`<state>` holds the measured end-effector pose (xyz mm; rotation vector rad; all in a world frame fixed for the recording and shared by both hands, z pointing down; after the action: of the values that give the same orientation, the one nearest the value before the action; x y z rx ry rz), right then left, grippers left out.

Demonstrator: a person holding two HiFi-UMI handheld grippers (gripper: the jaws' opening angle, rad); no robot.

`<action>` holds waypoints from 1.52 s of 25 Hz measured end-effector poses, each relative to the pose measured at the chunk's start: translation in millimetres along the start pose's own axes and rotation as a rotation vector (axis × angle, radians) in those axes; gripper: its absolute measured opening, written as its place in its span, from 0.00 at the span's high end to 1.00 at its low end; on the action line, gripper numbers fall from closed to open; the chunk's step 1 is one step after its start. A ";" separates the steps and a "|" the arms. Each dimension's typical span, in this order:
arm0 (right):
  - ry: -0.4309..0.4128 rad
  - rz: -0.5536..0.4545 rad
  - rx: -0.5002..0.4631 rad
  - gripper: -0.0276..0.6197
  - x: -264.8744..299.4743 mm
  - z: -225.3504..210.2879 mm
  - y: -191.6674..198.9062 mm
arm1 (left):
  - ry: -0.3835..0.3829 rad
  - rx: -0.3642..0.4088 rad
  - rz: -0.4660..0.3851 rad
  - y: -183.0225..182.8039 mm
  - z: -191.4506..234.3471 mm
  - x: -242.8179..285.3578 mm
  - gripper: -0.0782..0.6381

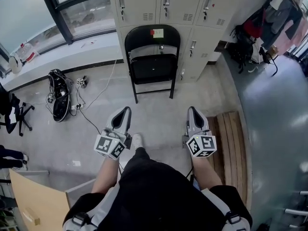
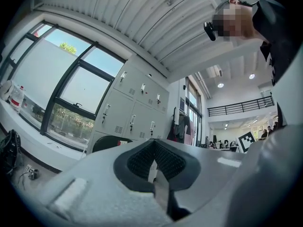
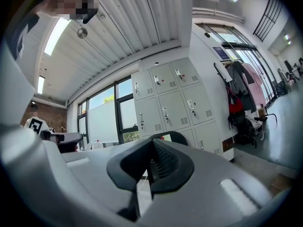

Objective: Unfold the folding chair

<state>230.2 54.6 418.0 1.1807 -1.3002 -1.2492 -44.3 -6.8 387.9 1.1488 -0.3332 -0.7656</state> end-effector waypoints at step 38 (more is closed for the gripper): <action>0.100 0.210 0.025 0.95 300.2 12.1 50.8 | 0.087 -0.024 0.069 -55.5 245.7 181.7 0.88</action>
<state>190.8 -242.7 471.5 1.0793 -1.3311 -1.0129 -84.7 -313.9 410.0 1.1384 -0.2886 -0.6553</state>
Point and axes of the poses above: the fingertips, and each gripper's own axes: x forward along the fingers, z to its left, y out of its underside, the point moved 2 cm from there along -x, backward along the fingers, and after that the axes turned 10 degrees about -x, right-handed, at the moved point
